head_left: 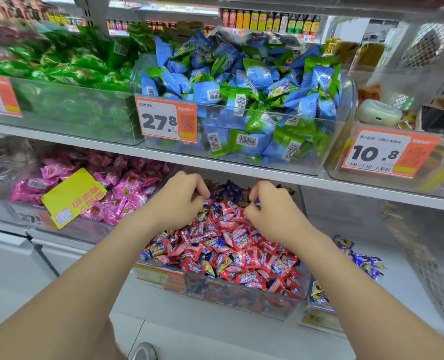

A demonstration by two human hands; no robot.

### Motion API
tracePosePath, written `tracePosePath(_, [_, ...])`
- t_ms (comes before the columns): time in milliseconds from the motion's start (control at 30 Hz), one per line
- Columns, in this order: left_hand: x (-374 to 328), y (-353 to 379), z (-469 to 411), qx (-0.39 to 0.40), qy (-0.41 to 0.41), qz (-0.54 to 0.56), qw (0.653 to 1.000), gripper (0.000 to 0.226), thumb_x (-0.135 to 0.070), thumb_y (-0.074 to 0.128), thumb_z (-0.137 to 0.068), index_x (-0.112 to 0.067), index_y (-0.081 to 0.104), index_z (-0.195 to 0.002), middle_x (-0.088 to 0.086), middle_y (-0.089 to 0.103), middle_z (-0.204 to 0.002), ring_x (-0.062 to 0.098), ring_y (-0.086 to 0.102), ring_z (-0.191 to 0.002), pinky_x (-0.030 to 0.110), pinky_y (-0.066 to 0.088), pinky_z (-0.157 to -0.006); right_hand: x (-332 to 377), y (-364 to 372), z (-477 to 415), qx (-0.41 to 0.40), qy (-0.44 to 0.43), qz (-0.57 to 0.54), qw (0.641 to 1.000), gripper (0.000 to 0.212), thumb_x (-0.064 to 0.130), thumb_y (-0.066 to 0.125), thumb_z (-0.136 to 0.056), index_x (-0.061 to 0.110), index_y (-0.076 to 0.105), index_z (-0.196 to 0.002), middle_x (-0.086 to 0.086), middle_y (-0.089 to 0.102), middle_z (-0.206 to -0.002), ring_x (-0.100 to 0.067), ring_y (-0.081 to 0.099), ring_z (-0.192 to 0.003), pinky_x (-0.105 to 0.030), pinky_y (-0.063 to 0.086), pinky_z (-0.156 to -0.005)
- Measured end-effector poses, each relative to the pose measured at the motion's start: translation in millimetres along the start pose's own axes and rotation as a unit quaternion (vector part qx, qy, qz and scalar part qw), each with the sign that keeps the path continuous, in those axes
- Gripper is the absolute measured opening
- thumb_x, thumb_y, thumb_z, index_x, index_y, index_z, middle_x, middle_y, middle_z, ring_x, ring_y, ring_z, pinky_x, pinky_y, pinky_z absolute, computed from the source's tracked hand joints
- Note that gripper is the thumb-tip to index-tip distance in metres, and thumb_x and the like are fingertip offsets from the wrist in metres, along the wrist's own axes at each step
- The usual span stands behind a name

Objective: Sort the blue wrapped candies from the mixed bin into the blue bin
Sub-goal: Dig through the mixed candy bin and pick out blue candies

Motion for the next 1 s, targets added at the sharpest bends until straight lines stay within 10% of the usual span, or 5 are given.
tracePosePath(100, [-1.1, -5.3, 6.2, -0.007, -0.019, 0.034, 0.999, 0.02, -0.006, 0.048, -0.1, -0.017, 0.063, -0.106, -0.003, 0.06, -0.094, 0.003, 0.053, -0.064, 0.014, 0.038, -0.054, 14.1, 8.9, 0.4, -0.004, -0.024, -0.012, 1.0, 0.011, 0.02, 0.055, -0.098, 0.019, 0.05, -0.108, -0.005, 0.063, -0.081, -0.03, 0.058, -0.077, -0.04, 0.04, -0.063])
tracePosePath(400, [8.5, -19.6, 14.7, -0.062, -0.058, 0.005, 0.996, 0.02, -0.016, 0.047, -0.104, -0.015, 0.067, -0.102, -0.009, 0.059, -0.078, 0.006, 0.053, -0.068, 0.019, 0.036, -0.055, 31.9, 27.8, -16.6, 0.031, -0.079, -0.014, 0.996, 0.023, 0.031, 0.055, -0.105, 0.03, 0.074, -0.118, 0.007, 0.072, -0.091, -0.025, 0.062, -0.102, -0.043, 0.057, -0.088])
tracePosePath(633, [27.5, 0.2, 23.3, 0.167, -0.044, -0.087, 0.981, 0.047, -0.052, 0.073, -0.092, -0.038, 0.058, -0.134, -0.007, 0.042, -0.104, 0.019, 0.046, -0.109, 0.038, 0.043, -0.096, 26.0, 28.1, -6.0, 0.194, -0.074, 0.15, 0.966, 0.048, 0.054, 0.088, -0.073, 0.035, 0.066, -0.111, 0.012, 0.056, -0.101, -0.017, 0.063, -0.094, -0.039, 0.058, -0.08])
tracePosePath(1000, [28.8, -0.1, 20.4, 0.106, -0.049, -0.06, 0.991, 0.019, -0.025, 0.056, -0.107, -0.022, 0.058, -0.126, -0.003, 0.049, -0.1, 0.009, 0.045, -0.08, 0.03, 0.033, -0.067, 22.1, 14.1, -8.7, 0.109, -0.074, 0.159, 0.978, 0.029, 0.022, 0.066, -0.089, 0.039, 0.071, -0.111, 0.011, 0.05, -0.101, -0.018, 0.061, -0.097, -0.037, 0.053, -0.075])
Point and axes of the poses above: each hand's wrist, its own z-axis away from the middle knuckle, its own y-axis out of the palm, x = y × z, the point moved 3 cm from there along -z, towards the middle knuckle
